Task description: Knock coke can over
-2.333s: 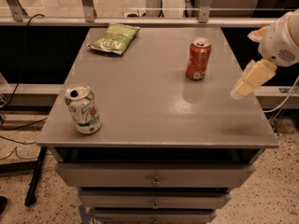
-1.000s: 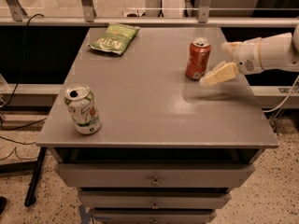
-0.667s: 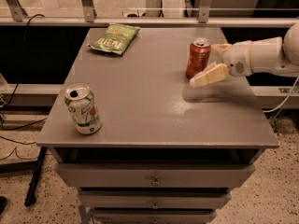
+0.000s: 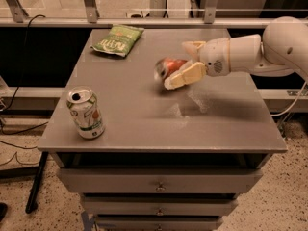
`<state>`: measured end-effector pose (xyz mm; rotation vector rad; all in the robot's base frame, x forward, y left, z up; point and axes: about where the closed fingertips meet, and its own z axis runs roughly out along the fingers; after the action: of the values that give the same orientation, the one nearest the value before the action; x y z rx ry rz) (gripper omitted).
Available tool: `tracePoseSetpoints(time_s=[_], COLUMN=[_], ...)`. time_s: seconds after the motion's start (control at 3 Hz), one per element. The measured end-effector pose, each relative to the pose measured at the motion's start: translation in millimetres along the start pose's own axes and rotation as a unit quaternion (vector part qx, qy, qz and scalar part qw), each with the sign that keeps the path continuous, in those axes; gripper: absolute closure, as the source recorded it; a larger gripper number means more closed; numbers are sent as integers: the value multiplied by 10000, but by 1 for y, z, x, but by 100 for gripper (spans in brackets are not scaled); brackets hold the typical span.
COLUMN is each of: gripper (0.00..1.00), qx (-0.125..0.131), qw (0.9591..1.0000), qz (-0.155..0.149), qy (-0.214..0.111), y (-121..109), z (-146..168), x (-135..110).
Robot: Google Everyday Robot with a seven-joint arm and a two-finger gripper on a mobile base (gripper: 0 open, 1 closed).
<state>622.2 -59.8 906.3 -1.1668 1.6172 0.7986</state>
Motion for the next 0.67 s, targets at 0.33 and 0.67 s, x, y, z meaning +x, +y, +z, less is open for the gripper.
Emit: tracePoseSetpoints(time_s=[0.33,0.67], gripper=[0,0], qx=[-163,-164], qw=[9994,9992], qz=[-270,-337], qy=[-147,-163], y=[14,17], z=[8,8], x=[-33,-42])
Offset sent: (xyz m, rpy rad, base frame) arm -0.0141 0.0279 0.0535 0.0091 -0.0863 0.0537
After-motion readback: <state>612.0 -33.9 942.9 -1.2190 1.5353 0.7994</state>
